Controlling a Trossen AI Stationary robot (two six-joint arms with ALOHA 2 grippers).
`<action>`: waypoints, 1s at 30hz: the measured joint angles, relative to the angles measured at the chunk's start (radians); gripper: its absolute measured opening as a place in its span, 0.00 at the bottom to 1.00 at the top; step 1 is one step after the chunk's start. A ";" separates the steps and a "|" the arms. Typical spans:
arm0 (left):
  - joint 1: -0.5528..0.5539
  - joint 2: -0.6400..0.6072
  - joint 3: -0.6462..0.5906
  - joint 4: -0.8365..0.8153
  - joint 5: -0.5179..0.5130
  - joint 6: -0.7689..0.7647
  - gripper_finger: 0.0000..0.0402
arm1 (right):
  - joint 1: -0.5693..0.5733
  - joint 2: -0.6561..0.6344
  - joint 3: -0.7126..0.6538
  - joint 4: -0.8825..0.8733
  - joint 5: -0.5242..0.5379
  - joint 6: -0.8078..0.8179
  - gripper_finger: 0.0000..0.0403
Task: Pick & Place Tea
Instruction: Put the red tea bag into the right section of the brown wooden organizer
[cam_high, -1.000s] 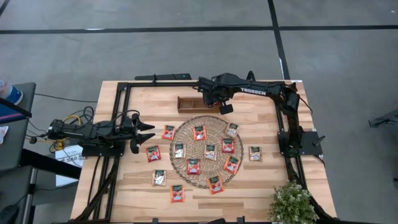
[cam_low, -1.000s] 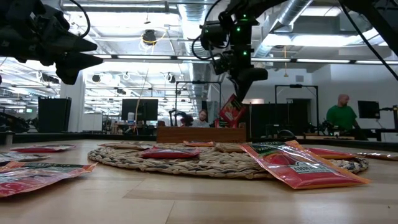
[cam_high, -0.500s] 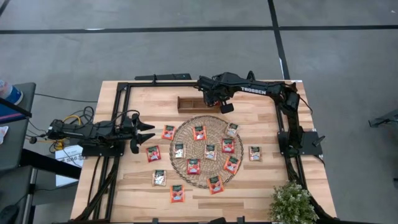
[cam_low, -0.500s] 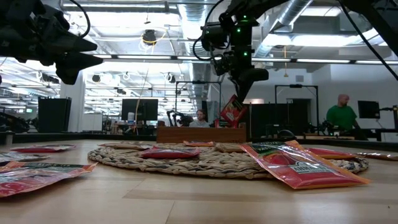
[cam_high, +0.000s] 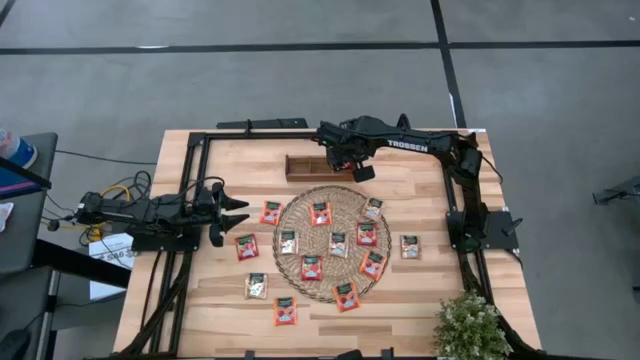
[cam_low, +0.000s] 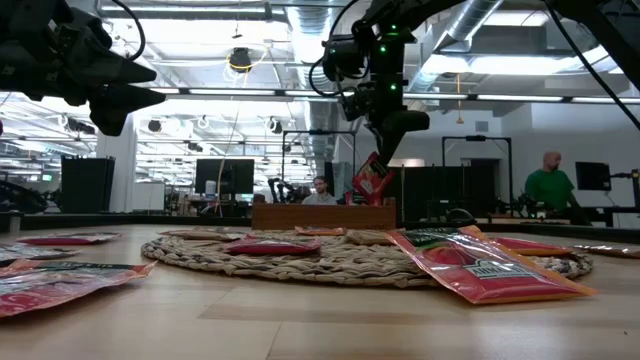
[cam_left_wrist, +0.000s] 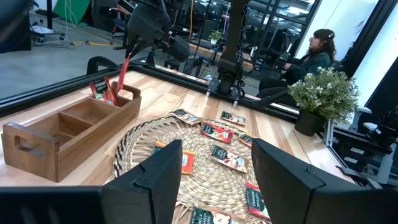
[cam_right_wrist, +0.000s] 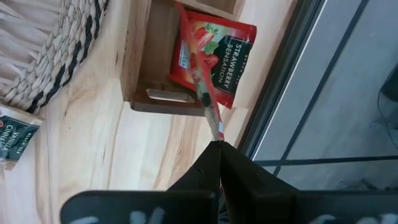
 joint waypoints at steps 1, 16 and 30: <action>0.000 0.000 0.000 0.000 0.000 0.000 0.46 | 0.000 0.000 0.000 0.001 0.000 0.000 0.00; 0.000 0.000 0.000 0.000 0.000 0.000 0.46 | 0.000 0.000 0.000 0.008 0.000 0.008 0.00; 0.000 0.000 0.000 0.000 0.000 0.000 0.46 | 0.003 0.000 0.000 0.005 0.028 0.007 0.15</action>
